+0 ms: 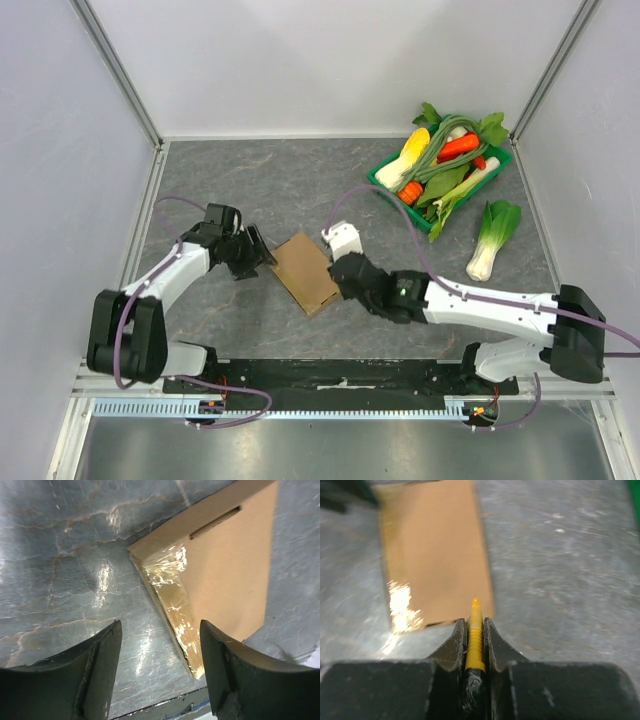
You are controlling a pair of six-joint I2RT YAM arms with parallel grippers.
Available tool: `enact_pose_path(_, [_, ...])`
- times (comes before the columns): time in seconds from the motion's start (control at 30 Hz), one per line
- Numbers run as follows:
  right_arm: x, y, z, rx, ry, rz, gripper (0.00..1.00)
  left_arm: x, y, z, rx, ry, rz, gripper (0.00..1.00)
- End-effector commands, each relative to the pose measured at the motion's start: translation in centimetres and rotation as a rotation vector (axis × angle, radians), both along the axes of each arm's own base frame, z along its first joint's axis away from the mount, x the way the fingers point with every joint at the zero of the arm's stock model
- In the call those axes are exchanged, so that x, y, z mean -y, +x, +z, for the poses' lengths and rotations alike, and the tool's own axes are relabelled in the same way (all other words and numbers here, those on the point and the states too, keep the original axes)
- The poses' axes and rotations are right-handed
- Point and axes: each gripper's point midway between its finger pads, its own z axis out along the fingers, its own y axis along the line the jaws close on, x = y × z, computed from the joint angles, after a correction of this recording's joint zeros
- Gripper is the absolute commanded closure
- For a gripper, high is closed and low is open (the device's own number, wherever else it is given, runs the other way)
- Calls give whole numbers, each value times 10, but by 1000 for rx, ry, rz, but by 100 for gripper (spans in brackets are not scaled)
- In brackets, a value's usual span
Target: Unpack the express box
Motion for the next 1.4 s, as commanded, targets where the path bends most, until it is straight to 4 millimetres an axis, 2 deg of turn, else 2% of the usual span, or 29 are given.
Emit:
enact_pose_path(0.0, [31, 60, 9, 26, -23, -203, 100, -15, 15, 34, 154, 60, 47, 29])
enact_pose_path(0.03, [31, 68, -4, 4, -61, -201, 100, -17, 13, 32, 147, 69, 54, 30])
enact_pose_path(0.07, [32, 73, -8, -3, -83, -198, 100, -21, 9, 27, 126, 88, 69, 30])
enact_pose_path(0.1, [33, 81, -9, 3, -110, -198, 100, -23, 7, 21, 100, 97, 91, 33])
enact_pose_path(0.13, [30, 83, -23, -23, -145, -181, 100, -25, 3, 14, 74, 106, 97, 36])
enact_pose_path(0.17, [28, 84, -27, -34, -158, -165, 100, -27, 0, 9, 50, 118, 105, 40])
enact_pose_path(0.2, [24, 85, -28, -40, -164, -152, 100, -28, -1, 4, 29, 120, 117, 47])
enact_pose_path(0.23, [19, 80, -37, -76, -171, -124, 100, -27, -1, -3, -1, 127, 119, 51])
enact_pose_path(0.33, [16, 73, -38, -105, -150, -96, 100, -21, 6, -12, -35, 110, 105, 64])
enact_pose_path(0.43, [10, 61, -40, -158, -111, -52, 100, -9, 18, -8, -24, 78, 69, 67])
enact_pose_path(0.53, [7, 48, -43, -207, -79, -22, 100, 4, 31, -6, -12, 53, 32, 67])
enact_pose_path(0.57, [5, 43, -44, -228, -67, -3, 100, 11, 31, -11, -35, 34, 12, 67])
enact_pose_path(0.63, [2, 34, -43, -251, -42, 18, 100, 27, 42, -6, -9, -24, -37, 67])
enact_pose_path(0.67, [0, 29, -43, -264, -30, 24, 100, 32, 45, -11, -22, -34, -48, 67])
enact_pose_path(0.87, [-28, -13, -32, -301, 25, 142, 100, 78, 81, 7, 77, -169, -178, 66])
enact_pose_path(0.93, [-40, -21, -31, -289, 40, 178, 100, 102, 88, 12, 99, -248, -251, 66])
enact_pose_path(1.0, [-45, -26, -31, -276, 29, 179, 100, 117, 103, 23, 159, -284, -293, 65])
enact_pose_path(1.07, [-42, -18, -23, -232, 30, 137, 100, 109, 108, 14, 116, -238, -259, 65])
enact_pose_path(1.1, [-38, -14, -12, -207, 50, 120, 100, 106, 113, 21, 137, -220, -251, 65])
enact_pose_path(1.17, [-29, -5, 1, -152, 57, 63, 100, 87, 120, 34, 178, -146, -194, 64])
enact_pose_path(1.23, [-15, 2, 17, -107, 58, 20, 100, 71, 115, 38, 176, -72, -162, 62])
enact_pose_path(1.27, [-7, 11, 21, -81, 55, -19, 100, 66, 112, 56, 218, -57, -153, 62])
enact_pose_path(1.3, [-1, 18, 26, -68, 61, -41, 100, 59, 100, 52, 181, -34, -142, 62])
enact_pose_path(1.33, [6, 26, 27, -62, 55, -59, 100, 51, 95, 54, 181, 1, -120, 61])
enact_pose_path(1.37, [18, 44, 27, -56, 48, -111, 100, 47, 88, 63, 189, 11, -98, 62])
